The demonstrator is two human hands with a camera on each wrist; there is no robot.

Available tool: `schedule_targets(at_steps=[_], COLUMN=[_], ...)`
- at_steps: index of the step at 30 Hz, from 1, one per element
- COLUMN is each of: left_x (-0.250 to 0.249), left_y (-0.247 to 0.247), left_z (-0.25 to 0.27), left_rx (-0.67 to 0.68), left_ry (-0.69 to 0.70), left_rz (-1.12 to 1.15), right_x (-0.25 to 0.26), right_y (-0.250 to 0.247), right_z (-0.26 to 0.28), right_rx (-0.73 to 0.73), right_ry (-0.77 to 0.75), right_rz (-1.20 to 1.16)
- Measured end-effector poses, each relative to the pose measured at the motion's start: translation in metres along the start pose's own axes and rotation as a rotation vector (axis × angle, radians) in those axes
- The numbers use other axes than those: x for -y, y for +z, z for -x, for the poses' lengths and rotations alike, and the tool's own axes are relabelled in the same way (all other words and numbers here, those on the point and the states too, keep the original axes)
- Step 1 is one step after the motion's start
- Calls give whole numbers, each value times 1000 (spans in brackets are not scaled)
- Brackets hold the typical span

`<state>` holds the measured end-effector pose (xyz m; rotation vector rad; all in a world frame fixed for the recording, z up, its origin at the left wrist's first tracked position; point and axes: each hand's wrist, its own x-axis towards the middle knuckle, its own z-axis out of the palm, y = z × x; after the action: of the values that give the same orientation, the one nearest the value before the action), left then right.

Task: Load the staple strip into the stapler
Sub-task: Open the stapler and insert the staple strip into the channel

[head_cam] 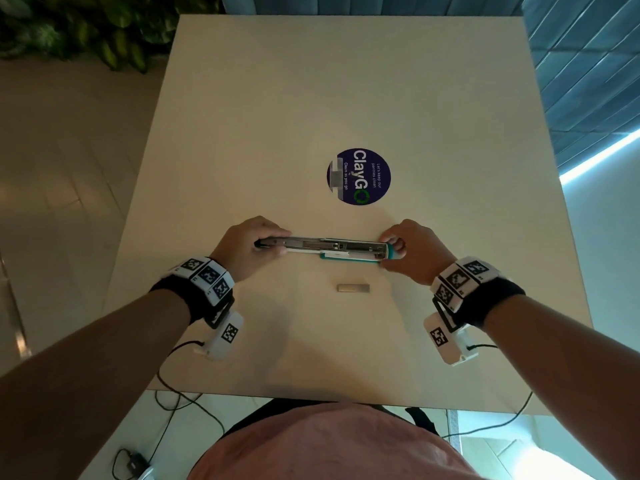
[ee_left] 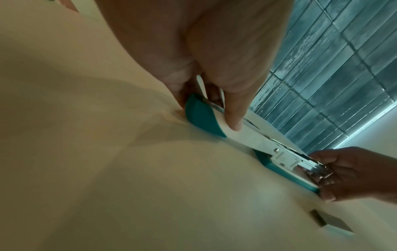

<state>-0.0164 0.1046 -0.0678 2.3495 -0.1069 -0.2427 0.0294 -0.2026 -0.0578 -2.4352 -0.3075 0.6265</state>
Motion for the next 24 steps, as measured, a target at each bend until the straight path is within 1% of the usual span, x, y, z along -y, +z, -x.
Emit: schedule_targets(at_steps=[2, 4, 6, 7, 8, 10, 12, 13, 14, 17, 20, 22, 24], left_x=[1, 2, 3, 3, 4, 4, 4, 4, 4, 6, 8, 9, 10], left_y=[0, 1, 1, 1, 1, 1, 2, 2, 3, 3, 4, 5, 5], left_z=[0, -1, -1, -1, -1, 0, 1, 2, 2, 3, 3, 3, 3], left_rx=[4, 8, 3, -2, -6, -15, -13, -11, -12, -11, -12, -14, -14], left_ry=[-4, -10, -9, -7, -3, 3, 2, 2, 3, 2, 7, 9, 5], left_rz=[0, -1, 3, 7, 12, 24, 34, 37, 38, 40, 43, 50, 60], right_x=[2, 8, 21, 30, 37, 48, 49, 48, 48, 47, 50, 52, 55], right_y=[0, 0, 2, 4, 9, 21, 36, 40, 43, 47, 44, 40, 31], right_z=[1, 7, 18, 25, 31, 38, 40, 40, 40, 36, 35, 35, 34], right_rx=[5, -48, -149, -162, -129, 19, 158, 199, 217, 211, 240, 200, 64], right_ry=[20, -6, -138, -211, -264, -312, -298, -274, -256, -298, -230, -229, -258], right_rz=[40, 67, 122, 147, 163, 223, 321, 339, 334, 368, 370, 329, 232])
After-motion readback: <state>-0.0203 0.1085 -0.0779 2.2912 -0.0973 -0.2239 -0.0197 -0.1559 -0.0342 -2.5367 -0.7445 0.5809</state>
